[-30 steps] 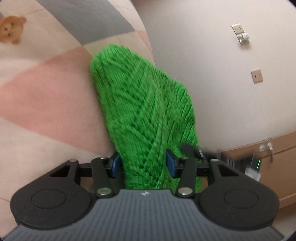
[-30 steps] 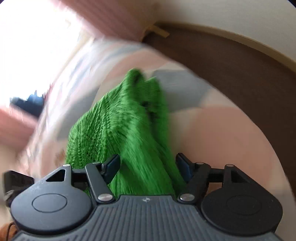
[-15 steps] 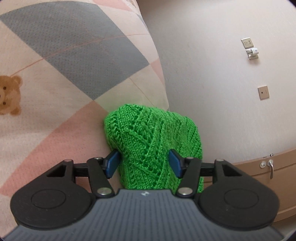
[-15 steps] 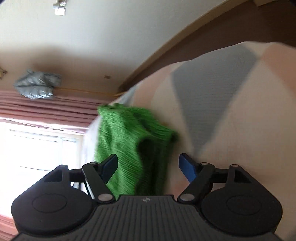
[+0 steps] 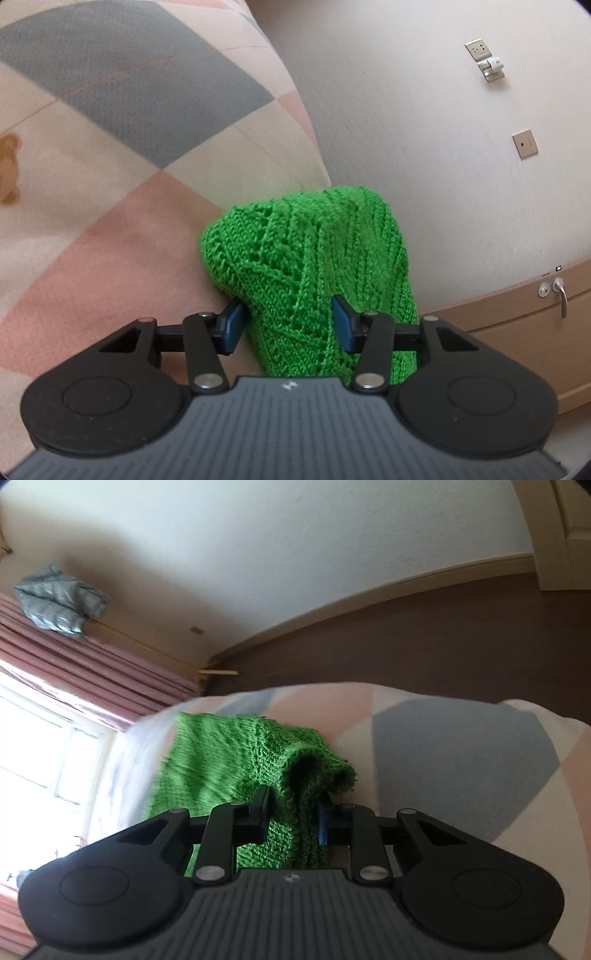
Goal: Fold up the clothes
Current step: 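Lift the folded vest with both grippers and carry it across the bed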
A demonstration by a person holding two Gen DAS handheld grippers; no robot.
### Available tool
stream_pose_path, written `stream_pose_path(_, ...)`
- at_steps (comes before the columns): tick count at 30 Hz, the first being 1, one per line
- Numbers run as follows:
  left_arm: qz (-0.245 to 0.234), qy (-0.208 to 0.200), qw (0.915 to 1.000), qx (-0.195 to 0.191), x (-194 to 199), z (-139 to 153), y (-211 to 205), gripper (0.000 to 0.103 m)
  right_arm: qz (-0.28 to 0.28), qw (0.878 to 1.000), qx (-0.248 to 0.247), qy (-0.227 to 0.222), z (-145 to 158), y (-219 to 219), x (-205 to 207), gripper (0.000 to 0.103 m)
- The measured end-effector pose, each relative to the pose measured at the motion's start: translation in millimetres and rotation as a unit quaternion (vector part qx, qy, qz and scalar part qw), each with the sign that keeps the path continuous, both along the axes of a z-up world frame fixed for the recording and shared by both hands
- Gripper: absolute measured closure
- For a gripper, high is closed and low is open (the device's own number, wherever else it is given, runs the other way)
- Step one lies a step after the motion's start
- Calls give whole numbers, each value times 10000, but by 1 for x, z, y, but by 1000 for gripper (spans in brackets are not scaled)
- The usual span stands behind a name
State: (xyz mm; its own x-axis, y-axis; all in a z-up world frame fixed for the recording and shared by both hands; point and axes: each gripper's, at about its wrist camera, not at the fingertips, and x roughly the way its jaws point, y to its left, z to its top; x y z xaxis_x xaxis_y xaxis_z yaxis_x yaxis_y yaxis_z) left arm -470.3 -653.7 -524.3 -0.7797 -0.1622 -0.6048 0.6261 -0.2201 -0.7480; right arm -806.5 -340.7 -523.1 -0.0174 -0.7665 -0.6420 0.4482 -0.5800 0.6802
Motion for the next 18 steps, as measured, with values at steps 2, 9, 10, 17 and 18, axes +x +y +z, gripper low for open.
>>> stream_pose_path(2,-14,-4,10000,35,4,2,1,59,-92,9999,64,96,0,1,8,77)
stream_pose_path(9,-318,-203,9942,-1012,27,66,-9,67,-533,9796,936,1699,60,-1,36,70)
stream_pose_path(10,-455,-297,9901,-1294,22,75,-9,69,-529,9730,961,2033,69,-2,43,70)
stream_pose_path(17,-1392,-1178,9614,-2060,-40,52,-6,76,115,9560,1069,2728,58,-36,66,72)
stream_pose_path(18,-1362,-1244,9597,-2119,-41,44,-5,78,187,9524,1269,2766,47,-40,66,72)
